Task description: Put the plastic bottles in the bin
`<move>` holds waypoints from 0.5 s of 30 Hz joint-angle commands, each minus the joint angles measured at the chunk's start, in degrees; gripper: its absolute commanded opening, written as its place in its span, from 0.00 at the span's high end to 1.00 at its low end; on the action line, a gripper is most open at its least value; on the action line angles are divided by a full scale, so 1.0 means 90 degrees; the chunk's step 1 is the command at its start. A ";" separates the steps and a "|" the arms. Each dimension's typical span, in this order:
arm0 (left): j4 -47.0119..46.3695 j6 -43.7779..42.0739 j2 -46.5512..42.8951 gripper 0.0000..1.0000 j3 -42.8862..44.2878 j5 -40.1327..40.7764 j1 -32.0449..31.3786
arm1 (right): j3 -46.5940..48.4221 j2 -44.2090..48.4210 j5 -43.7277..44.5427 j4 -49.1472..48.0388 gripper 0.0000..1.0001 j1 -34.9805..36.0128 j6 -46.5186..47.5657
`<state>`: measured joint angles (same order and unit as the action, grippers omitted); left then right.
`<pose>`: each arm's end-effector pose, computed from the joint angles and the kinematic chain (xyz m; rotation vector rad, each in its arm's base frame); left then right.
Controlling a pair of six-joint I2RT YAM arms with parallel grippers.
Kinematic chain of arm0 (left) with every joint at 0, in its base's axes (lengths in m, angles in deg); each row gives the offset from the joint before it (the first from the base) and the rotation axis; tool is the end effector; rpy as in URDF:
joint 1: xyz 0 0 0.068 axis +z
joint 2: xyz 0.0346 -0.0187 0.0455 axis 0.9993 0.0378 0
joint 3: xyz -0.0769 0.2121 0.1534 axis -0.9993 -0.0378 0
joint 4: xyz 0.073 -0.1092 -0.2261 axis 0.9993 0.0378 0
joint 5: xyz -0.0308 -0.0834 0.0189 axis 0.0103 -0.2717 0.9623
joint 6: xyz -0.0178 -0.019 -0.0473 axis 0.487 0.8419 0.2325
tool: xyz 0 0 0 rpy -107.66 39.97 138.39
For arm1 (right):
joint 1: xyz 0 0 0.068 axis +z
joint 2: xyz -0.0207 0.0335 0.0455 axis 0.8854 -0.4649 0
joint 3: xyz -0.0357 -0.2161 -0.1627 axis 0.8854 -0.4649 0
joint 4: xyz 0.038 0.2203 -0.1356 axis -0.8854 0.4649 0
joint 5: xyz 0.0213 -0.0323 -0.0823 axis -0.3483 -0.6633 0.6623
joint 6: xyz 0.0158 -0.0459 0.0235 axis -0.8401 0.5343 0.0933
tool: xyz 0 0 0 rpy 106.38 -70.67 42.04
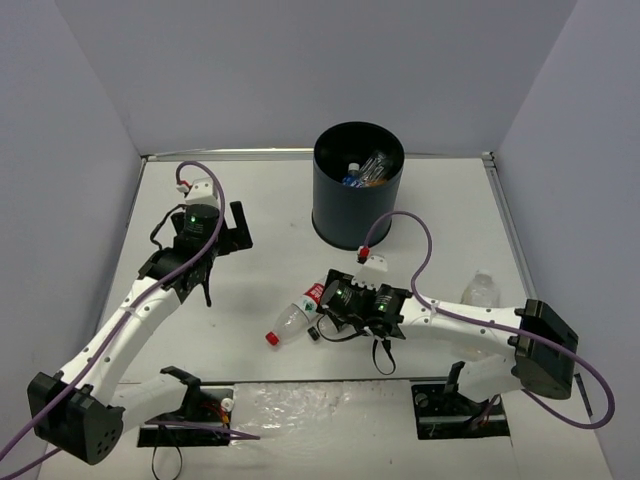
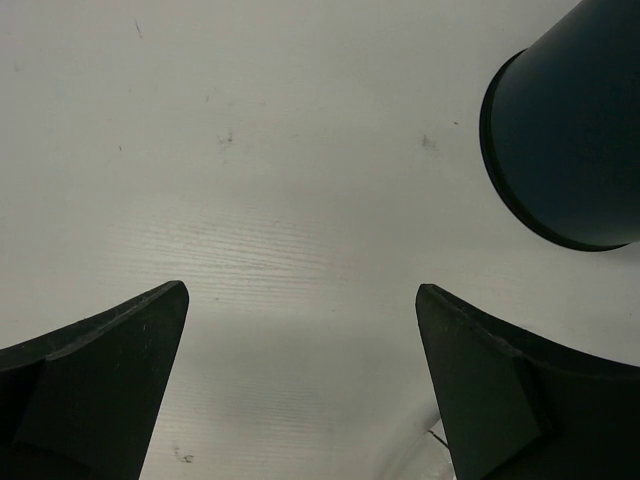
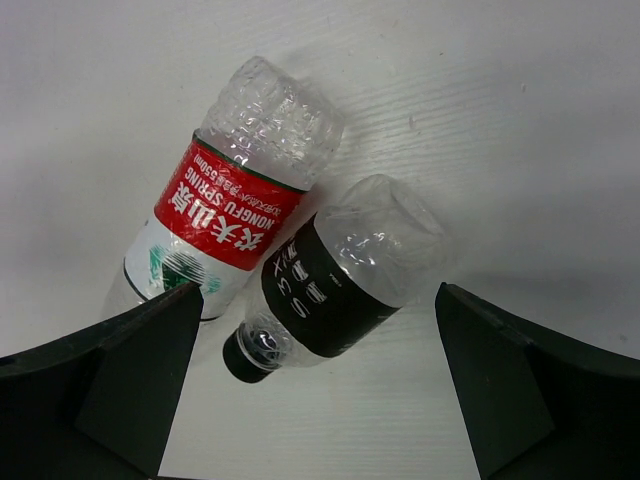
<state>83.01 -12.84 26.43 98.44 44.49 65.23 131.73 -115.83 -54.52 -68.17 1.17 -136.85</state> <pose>0.2270 -0.0857 0.3341 -0.2320 2.0260 -0.3158 0.1390 0.2405 0.2218 0.3624 2.3248 0.6047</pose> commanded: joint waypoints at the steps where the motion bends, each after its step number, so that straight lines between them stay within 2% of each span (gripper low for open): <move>1: -0.0383 0.0131 0.0111 0.03 0.0172 -0.0230 0.0091 | -0.0085 -0.0208 0.0423 -0.0401 0.00 0.0059 -0.0860; 9: -0.0459 0.0129 0.0049 0.03 0.0056 -0.0380 0.0118 | -0.0581 -0.0428 0.0272 -0.0516 0.02 0.0077 -0.1427; 15: -0.0536 0.0110 0.0107 0.03 0.0037 -0.0631 0.0118 | -0.0786 -0.0535 0.0728 -0.0690 0.06 0.0068 -0.1671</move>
<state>81.93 -12.58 28.00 98.12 40.56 65.83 125.09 -119.71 -54.05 -72.65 1.51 -148.19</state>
